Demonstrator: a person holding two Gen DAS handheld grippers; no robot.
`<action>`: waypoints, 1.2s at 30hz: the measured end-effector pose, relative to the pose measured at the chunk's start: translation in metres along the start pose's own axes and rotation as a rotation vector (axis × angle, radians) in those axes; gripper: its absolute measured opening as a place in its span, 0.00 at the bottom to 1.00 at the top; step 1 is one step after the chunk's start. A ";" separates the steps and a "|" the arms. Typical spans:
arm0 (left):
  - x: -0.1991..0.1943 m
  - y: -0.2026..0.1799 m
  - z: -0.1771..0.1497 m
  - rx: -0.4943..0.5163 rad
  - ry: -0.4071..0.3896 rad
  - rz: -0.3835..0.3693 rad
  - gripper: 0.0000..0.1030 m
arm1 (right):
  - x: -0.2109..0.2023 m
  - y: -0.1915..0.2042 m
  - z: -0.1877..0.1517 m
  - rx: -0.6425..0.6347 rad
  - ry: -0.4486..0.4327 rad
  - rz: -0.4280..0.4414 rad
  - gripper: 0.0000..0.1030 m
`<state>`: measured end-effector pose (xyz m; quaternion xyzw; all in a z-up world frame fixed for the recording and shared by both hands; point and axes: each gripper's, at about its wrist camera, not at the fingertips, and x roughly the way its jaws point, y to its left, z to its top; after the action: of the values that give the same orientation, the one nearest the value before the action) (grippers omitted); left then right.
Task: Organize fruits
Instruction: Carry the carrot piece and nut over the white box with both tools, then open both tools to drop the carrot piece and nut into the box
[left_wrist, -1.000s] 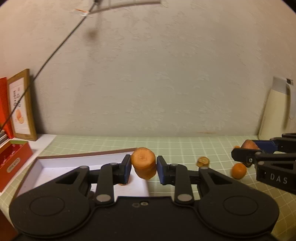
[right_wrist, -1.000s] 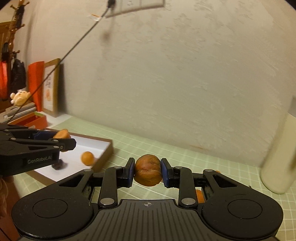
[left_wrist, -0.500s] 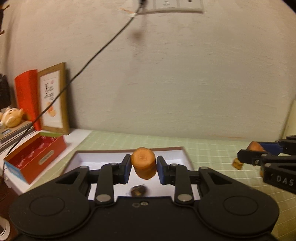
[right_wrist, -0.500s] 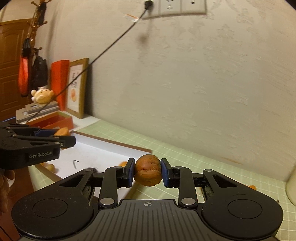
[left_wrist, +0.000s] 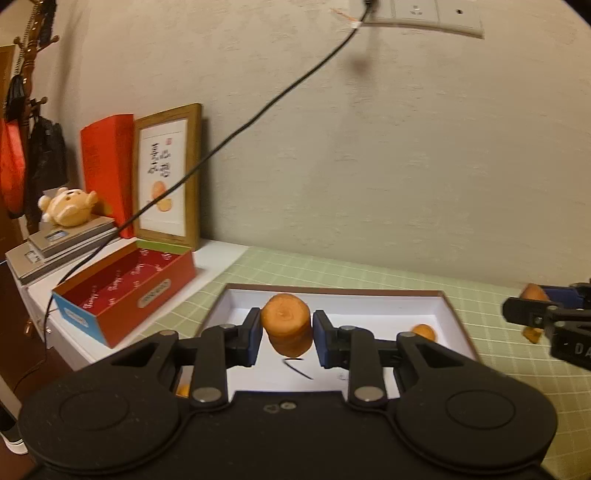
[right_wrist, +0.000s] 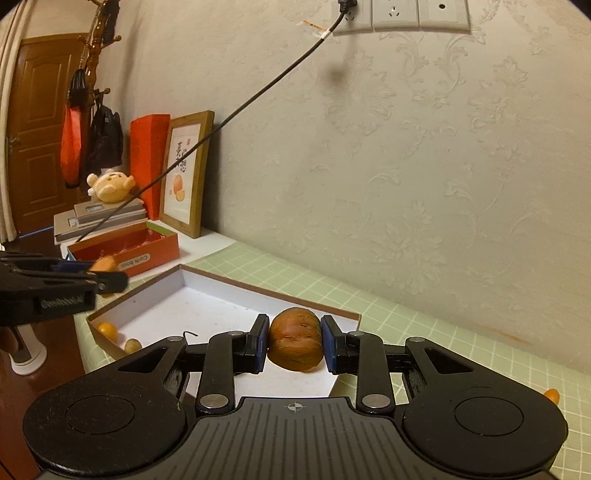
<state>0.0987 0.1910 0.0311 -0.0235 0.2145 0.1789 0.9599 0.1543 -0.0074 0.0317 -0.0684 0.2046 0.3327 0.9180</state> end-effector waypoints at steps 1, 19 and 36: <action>0.003 0.004 0.000 -0.004 0.004 0.008 0.19 | 0.003 -0.001 0.001 0.002 0.002 0.000 0.29; 0.056 0.042 -0.005 -0.040 0.057 0.100 0.19 | 0.065 -0.010 0.002 -0.016 0.054 0.002 0.29; 0.083 0.042 -0.006 -0.047 0.068 0.125 0.19 | 0.109 -0.023 0.011 0.018 0.059 -0.002 0.29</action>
<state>0.1518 0.2576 -0.0075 -0.0388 0.2439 0.2424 0.9382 0.2482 0.0411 -0.0041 -0.0699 0.2345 0.3278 0.9125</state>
